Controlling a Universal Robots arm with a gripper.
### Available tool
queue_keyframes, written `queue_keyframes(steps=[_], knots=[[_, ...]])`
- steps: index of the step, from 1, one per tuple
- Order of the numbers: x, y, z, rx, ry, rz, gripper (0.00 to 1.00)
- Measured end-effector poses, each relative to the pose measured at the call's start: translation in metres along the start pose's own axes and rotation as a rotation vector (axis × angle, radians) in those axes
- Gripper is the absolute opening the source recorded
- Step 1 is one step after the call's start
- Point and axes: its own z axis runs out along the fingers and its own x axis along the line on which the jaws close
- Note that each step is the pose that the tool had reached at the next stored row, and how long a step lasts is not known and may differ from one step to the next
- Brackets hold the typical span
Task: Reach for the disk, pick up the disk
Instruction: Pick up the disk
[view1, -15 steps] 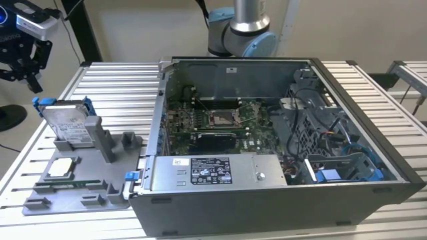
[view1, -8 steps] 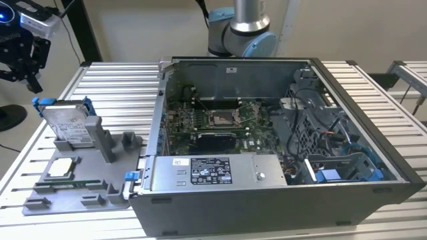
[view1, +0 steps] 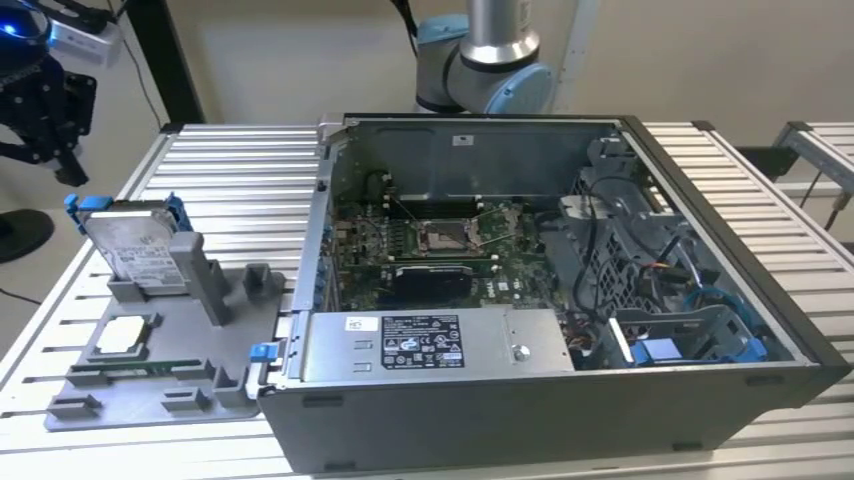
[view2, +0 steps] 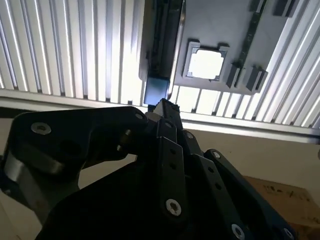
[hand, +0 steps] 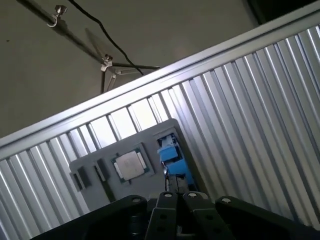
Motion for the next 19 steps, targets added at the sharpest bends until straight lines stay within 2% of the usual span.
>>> queue_keyframes(steps=[5,10,12,13,19], knots=[[0.0,-0.0001,-0.0001,0.0195,-0.0067,-0.087,0.0],[0.0,0.0,0.0005,0.0268,-0.0092,-0.178,0.0],[0.0,0.0,0.0007,0.0267,-0.009,-0.215,0.0],[0.0,0.0001,0.001,0.0263,-0.009,-0.251,0.0],[0.0005,-0.0002,0.0016,0.0269,-0.0093,-0.347,0.0]])
